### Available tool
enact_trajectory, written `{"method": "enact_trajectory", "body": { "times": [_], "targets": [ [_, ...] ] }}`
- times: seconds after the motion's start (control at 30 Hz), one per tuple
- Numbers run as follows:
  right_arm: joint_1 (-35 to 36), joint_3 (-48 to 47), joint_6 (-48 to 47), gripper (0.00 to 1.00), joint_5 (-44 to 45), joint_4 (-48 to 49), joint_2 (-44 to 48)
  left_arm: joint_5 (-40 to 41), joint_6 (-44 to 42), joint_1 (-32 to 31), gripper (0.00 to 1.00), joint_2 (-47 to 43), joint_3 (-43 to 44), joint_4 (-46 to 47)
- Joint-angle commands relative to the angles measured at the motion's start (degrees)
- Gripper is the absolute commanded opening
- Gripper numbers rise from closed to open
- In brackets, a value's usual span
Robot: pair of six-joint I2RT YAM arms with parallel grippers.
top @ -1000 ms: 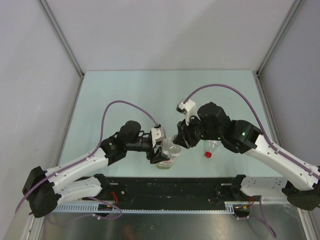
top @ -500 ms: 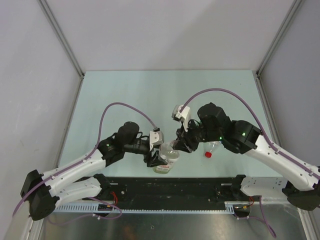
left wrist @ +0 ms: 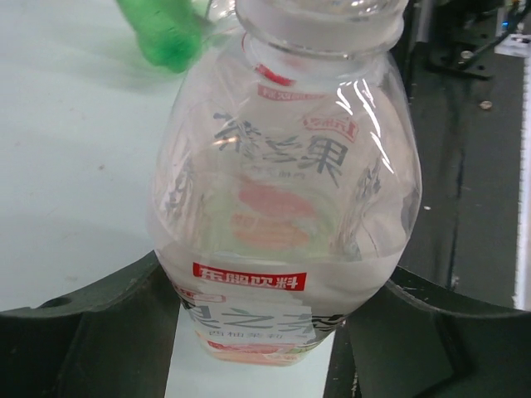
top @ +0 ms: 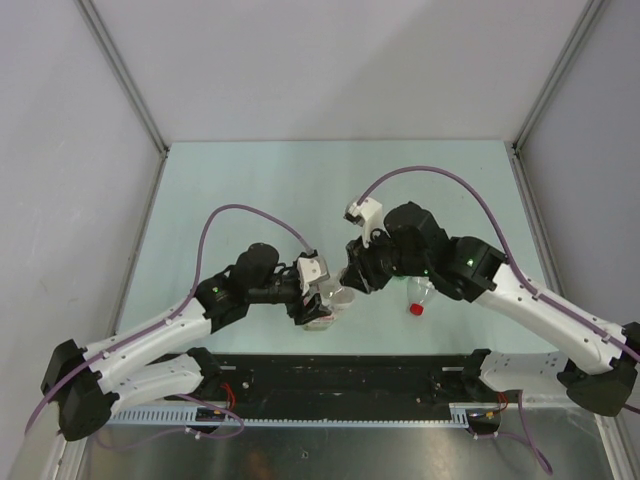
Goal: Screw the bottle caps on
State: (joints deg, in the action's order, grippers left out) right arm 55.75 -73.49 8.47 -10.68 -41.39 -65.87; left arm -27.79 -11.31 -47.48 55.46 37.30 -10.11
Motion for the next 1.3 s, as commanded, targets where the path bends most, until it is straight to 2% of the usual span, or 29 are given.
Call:
{"method": "enact_trajectory", "body": {
  "times": [0.0,0.2,0.5,1.0,1.27],
  "targets": [
    [0.43,3.06,12.30,0.08,0.14,-2.05,-2.81,6.14,-1.42,0.23,0.00,-1.81,7.91,18.73],
    [0.37,5.01,15.43,0.11,1.44,1.84,-1.85,12.49,3.37,0.25,0.00,-2.32,6.29,23.77],
    [2.06,5.80,13.04,0.18,4.39,4.09,-0.98,13.68,7.75,0.20,0.00,-2.39,5.35,26.67],
    [1.66,5.66,12.61,0.25,4.65,5.37,0.80,1.65,3.42,0.09,0.00,1.43,3.48,26.02],
    [1.74,5.47,13.50,0.28,6.71,3.58,0.70,3.70,3.24,-0.42,0.00,2.16,3.78,24.42]
  ]
}}
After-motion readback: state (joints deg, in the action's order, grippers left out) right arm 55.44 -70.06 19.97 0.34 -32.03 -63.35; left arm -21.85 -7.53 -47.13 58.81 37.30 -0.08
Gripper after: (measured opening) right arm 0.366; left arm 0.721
